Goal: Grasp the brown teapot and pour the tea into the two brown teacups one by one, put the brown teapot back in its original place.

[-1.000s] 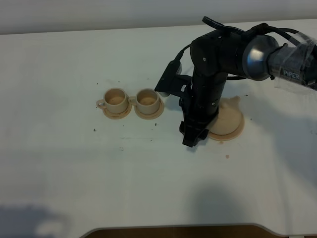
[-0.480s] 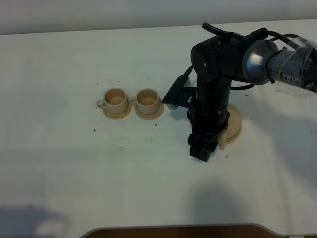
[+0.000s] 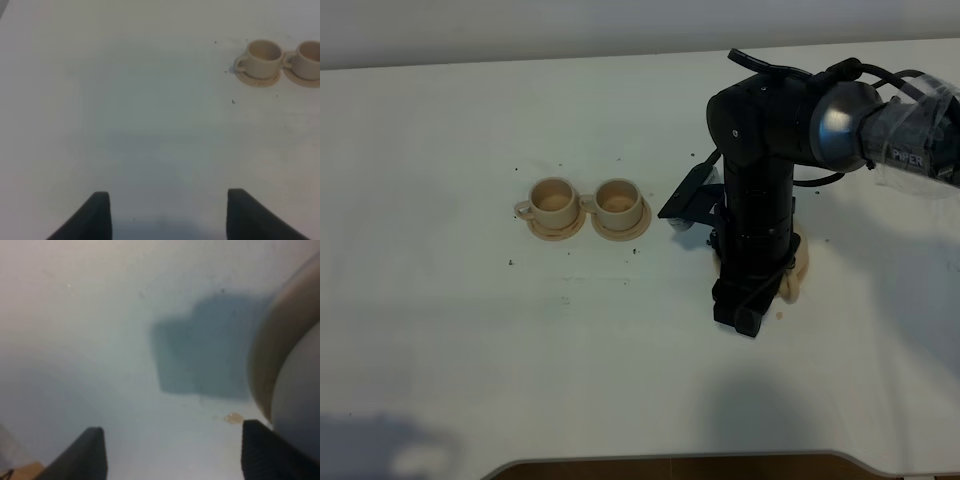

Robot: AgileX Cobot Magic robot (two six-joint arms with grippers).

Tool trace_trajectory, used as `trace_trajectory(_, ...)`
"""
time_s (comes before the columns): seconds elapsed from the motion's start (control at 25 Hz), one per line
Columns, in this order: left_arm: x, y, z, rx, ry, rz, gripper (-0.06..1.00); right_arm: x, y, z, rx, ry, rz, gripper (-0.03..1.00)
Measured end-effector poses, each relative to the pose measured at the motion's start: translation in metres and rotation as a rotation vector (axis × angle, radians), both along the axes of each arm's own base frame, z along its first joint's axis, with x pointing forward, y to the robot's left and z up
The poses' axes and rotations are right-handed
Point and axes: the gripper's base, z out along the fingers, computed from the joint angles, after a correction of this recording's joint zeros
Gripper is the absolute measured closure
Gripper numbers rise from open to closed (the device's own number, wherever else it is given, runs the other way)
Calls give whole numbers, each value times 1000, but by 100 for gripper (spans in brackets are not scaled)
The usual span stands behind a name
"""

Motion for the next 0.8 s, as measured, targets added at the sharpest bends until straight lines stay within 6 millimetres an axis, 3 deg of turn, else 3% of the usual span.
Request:
trace_trajectory(0.44,0,0,0,0,0,0,44,-1,1,4,-2,1,-108,38)
trace_trajectory(0.64,0,0,0,0,0,0,44,-11,9,38,40,-63,-206,38)
trace_trajectory(0.8,0,0,0,0,0,0,44,-15,6,63,19,-139,-390,38)
